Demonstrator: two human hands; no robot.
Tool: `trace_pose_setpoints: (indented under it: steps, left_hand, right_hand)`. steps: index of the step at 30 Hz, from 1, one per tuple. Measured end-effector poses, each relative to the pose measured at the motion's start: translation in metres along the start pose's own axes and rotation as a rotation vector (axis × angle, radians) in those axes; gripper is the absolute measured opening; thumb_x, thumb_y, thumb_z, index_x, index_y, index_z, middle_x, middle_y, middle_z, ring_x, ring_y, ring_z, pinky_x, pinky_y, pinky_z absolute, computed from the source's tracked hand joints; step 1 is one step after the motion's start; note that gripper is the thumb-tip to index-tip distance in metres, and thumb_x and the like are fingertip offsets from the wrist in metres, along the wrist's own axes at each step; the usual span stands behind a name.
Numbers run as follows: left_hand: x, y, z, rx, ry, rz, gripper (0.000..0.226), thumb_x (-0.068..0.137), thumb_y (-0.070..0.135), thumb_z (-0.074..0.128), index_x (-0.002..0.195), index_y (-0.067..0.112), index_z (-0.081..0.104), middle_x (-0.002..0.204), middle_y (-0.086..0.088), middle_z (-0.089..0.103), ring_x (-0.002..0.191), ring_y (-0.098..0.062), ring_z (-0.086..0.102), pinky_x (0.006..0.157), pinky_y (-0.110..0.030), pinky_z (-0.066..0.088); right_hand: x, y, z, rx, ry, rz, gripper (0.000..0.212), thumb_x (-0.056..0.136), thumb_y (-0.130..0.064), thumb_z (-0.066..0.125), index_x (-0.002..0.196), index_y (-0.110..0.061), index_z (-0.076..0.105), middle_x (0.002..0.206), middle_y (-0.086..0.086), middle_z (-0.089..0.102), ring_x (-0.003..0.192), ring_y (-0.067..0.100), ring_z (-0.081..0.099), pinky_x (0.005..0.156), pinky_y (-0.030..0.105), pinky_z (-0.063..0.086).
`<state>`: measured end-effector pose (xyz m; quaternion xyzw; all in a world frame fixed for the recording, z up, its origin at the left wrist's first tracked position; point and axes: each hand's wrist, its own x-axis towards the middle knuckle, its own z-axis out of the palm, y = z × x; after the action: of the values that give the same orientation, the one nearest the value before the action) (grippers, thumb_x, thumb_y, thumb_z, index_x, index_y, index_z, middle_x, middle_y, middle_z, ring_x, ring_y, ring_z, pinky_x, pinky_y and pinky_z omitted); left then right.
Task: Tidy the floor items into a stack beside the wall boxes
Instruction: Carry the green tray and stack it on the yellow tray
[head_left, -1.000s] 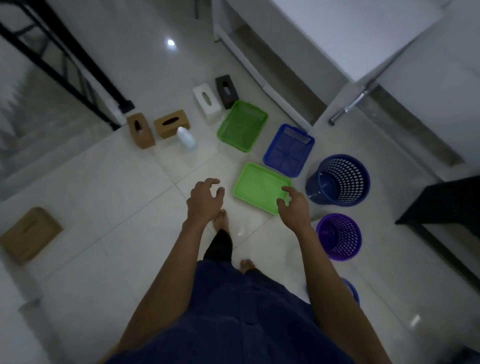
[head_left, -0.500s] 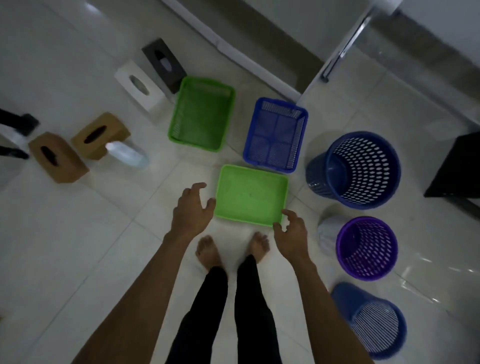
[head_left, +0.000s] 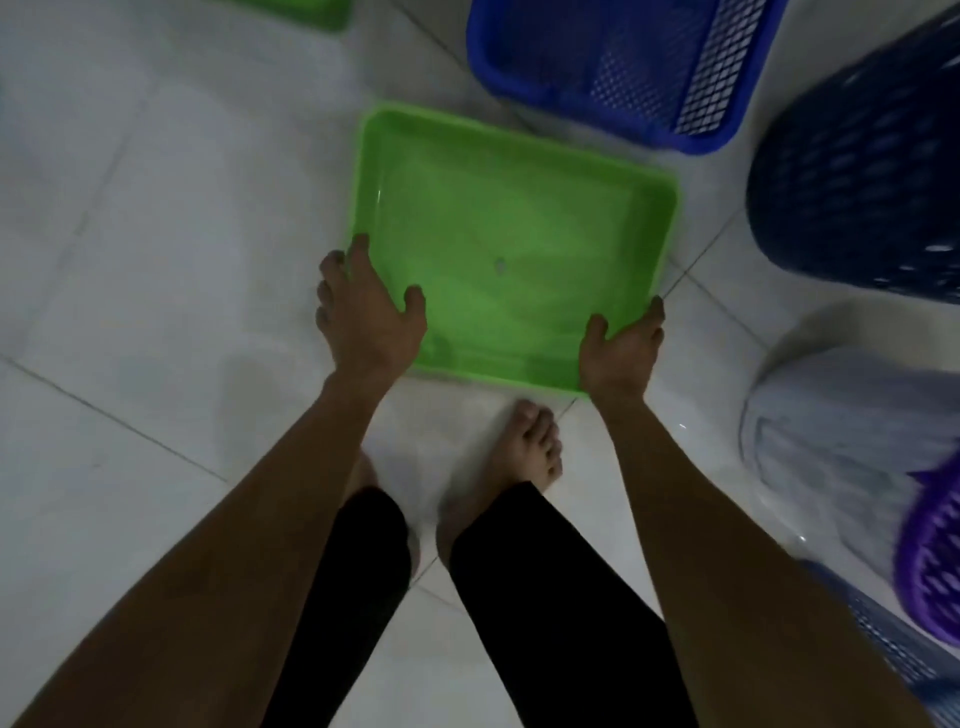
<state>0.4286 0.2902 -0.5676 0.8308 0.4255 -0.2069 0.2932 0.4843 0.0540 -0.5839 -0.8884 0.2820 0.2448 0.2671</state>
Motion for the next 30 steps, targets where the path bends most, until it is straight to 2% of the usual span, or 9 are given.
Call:
trace_pose_setpoints:
  steps: [5, 7, 12, 16, 19, 23, 25, 27, 30]
  left_hand:
    - [-0.017, 0.0, -0.023, -0.134, 0.123, -0.035, 0.066, 0.085, 0.035, 0.065, 0.146, 0.019, 0.043, 0.14, -0.014, 0.041, 0.126, -0.036, 0.043, 0.1, -0.05, 0.045]
    - [-0.037, 0.007, -0.054, -0.17, 0.17, -0.056, 0.063, 0.084, 0.034, 0.065, 0.143, 0.022, 0.048, 0.139, -0.012, 0.042, 0.126, -0.034, 0.043, 0.099, -0.048, 0.044]
    - [-0.127, 0.035, -0.184, -0.183, 0.277, -0.153, 0.059, 0.081, 0.037, 0.062, 0.139, 0.026, 0.052, 0.138, -0.01, 0.046, 0.124, -0.035, 0.045, 0.098, -0.05, 0.042]
    - [-0.226, 0.061, -0.316, -0.154, 0.316, -0.207, 0.058, 0.081, 0.04, 0.058, 0.138, 0.028, 0.053, 0.143, -0.007, 0.045, 0.132, -0.032, 0.042, 0.109, -0.057, 0.032]
    - [-0.303, 0.074, -0.396, -0.101, 0.348, -0.22, 0.064, 0.081, 0.042, 0.059, 0.143, 0.027, 0.047, 0.157, -0.012, 0.033, 0.147, -0.031, 0.027, 0.118, -0.062, 0.015]
    - [-0.405, 0.094, -0.46, -0.201, 0.542, -0.297, 0.078, 0.077, 0.043, 0.063, 0.149, 0.028, 0.036, 0.164, -0.015, 0.015, 0.152, -0.034, 0.012, 0.117, -0.063, 0.0]
    - [-0.454, 0.104, -0.473, -0.294, 0.637, -0.386, 0.094, 0.073, 0.044, 0.066, 0.155, 0.028, 0.022, 0.166, -0.014, 0.004, 0.153, -0.033, 0.009, 0.116, -0.059, -0.003]
    - [-0.496, 0.111, -0.482, -0.487, 0.736, -0.544, 0.108, 0.074, 0.045, 0.069, 0.16, 0.024, 0.007, 0.166, -0.015, -0.001, 0.153, -0.033, 0.011, 0.119, -0.061, 0.003]
    - [-0.545, 0.103, -0.499, -0.846, 0.925, -0.665, 0.106, 0.083, 0.033, 0.071, 0.16, 0.011, 0.002, 0.164, -0.022, 0.007, 0.146, -0.04, 0.027, 0.118, -0.054, 0.027]
  right_hand:
    - [-0.022, -0.009, -0.019, 0.007, 0.085, -0.025, 0.054, 0.093, -0.01, 0.053, 0.144, -0.004, 0.034, 0.133, 0.021, 0.05, 0.115, 0.038, 0.055, 0.09, 0.04, 0.048]
    - [-0.05, -0.023, -0.044, 0.017, 0.084, -0.068, 0.053, 0.091, -0.009, 0.054, 0.14, -0.005, 0.036, 0.127, 0.02, 0.053, 0.109, 0.037, 0.056, 0.082, 0.035, 0.043]
    - [-0.147, -0.077, -0.156, -0.041, -0.028, -0.269, 0.055, 0.091, -0.005, 0.053, 0.144, -0.01, 0.037, 0.115, 0.02, 0.062, 0.096, 0.032, 0.061, 0.076, 0.028, 0.039]
    - [-0.243, -0.14, -0.267, 0.013, -0.135, -0.412, 0.047, 0.099, -0.006, 0.043, 0.145, -0.011, 0.036, 0.094, 0.006, 0.062, 0.066, 0.016, 0.053, 0.06, 0.025, 0.033]
    - [-0.313, -0.188, -0.332, 0.064, -0.17, -0.507, 0.045, 0.103, -0.011, 0.042, 0.147, -0.011, 0.034, 0.096, -0.004, 0.057, 0.068, 0.014, 0.051, 0.06, 0.025, 0.032]
    - [-0.407, -0.239, -0.381, 0.153, -0.206, -0.648, 0.046, 0.102, -0.013, 0.042, 0.148, -0.013, 0.034, 0.09, -0.024, 0.054, 0.064, -0.009, 0.055, 0.058, 0.021, 0.032]
    - [-0.457, -0.259, -0.391, 0.169, -0.233, -0.694, 0.046, 0.103, -0.015, 0.041, 0.148, -0.015, 0.033, 0.09, -0.015, 0.059, 0.061, -0.003, 0.053, 0.054, 0.021, 0.032]
    - [-0.508, -0.274, -0.394, 0.184, -0.268, -0.746, 0.046, 0.104, -0.016, 0.041, 0.15, -0.017, 0.031, 0.086, -0.011, 0.059, 0.059, -0.001, 0.051, 0.049, 0.016, 0.031]
    - [-0.587, -0.28, -0.391, 0.208, -0.318, -0.879, 0.047, 0.104, -0.014, 0.043, 0.15, -0.013, 0.032, 0.083, -0.026, 0.052, 0.057, -0.006, 0.047, 0.048, 0.005, 0.032]
